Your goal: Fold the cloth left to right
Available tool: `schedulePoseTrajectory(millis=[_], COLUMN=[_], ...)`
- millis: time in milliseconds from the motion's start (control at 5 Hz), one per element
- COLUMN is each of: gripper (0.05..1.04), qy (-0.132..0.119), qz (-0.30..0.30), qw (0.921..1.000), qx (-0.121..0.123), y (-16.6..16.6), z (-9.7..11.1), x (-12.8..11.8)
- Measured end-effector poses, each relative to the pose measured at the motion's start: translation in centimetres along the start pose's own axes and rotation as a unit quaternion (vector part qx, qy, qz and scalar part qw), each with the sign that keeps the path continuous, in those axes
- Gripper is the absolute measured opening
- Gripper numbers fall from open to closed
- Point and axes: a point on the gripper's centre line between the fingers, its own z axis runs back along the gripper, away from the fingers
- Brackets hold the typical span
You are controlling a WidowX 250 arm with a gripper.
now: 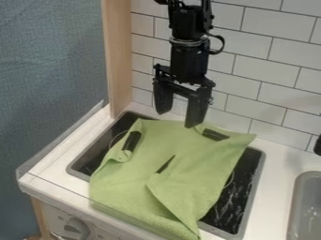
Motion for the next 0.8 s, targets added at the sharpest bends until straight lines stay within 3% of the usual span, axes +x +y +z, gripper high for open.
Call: schedulePoseTrajectory(millis=[400, 600, 800], gripper=[0.999, 0.999, 0.999], qy=[0.029, 0.001, 0.000], qz=[0.012, 0.045, 0.082], qw=[0.9992, 0.9989, 0.9959], qx=[-0.023, 0.011, 0.037], y=[0.3, 2.7, 4.3], z=[-1.8, 0.4, 0.4], x=[-1.3, -3.0, -4.7])
